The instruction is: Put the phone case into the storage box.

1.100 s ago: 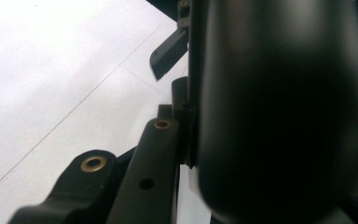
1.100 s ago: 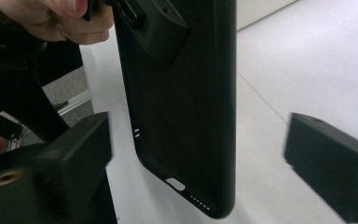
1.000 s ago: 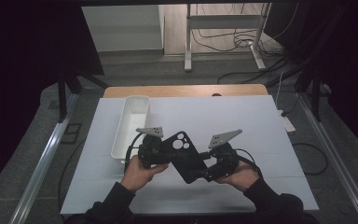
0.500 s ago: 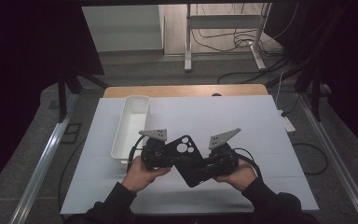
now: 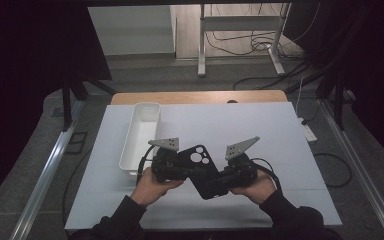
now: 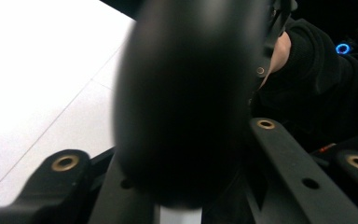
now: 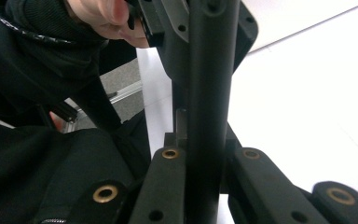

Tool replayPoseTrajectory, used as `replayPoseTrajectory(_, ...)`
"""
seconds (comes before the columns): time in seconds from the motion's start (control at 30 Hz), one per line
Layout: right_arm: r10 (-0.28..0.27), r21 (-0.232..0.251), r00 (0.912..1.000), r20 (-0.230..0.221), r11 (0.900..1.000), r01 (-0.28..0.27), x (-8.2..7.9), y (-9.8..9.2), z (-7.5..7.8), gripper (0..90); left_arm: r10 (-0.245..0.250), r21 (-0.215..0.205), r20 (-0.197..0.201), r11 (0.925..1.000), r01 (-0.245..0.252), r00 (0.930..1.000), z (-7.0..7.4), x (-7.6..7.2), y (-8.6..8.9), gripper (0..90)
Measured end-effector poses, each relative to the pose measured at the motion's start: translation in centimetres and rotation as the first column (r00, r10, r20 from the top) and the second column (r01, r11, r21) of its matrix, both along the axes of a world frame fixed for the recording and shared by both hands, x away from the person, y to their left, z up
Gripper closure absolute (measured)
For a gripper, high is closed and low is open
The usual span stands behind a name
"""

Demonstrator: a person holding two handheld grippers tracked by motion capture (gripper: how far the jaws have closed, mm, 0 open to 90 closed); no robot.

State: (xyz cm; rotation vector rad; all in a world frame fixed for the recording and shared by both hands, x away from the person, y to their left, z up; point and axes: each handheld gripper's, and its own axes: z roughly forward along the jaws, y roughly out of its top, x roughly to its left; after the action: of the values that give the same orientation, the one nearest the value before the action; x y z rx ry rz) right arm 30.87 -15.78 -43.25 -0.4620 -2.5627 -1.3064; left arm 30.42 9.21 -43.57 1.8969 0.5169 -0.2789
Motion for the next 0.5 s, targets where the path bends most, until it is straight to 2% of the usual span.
replayPoseTrajectory(0.17,-0.023,-0.012,0.9990,0.039,1.000,0.023,-0.05,-0.11,0.07,86.4,0.058,0.012,0.019,0.9983,-0.058,0.9982,0.37,-0.07,0.33,62.4)
replayPoseTrajectory(0.2,-0.023,-0.012,0.9990,0.039,1.000,0.023,-0.05,-0.11,0.07,86.4,0.058,0.012,0.019,0.9983,-0.058,0.9982,0.37,-0.07,0.33,57.9)
replayPoseTrajectory(0.27,-0.050,-0.014,0.9974,0.053,0.999,0.051,-0.09,-0.21,0.17,86.4,0.082,0.022,0.031,0.9963,-0.083,0.9962,0.55,-0.08,0.48,54.5)
replayPoseTrajectory(0.5,-0.097,-0.011,0.9895,0.107,0.995,0.098,-0.15,-0.45,0.47,86.4,0.161,0.062,0.071,0.9843,-0.165,0.9844,0.89,-0.13,0.73,36.8)
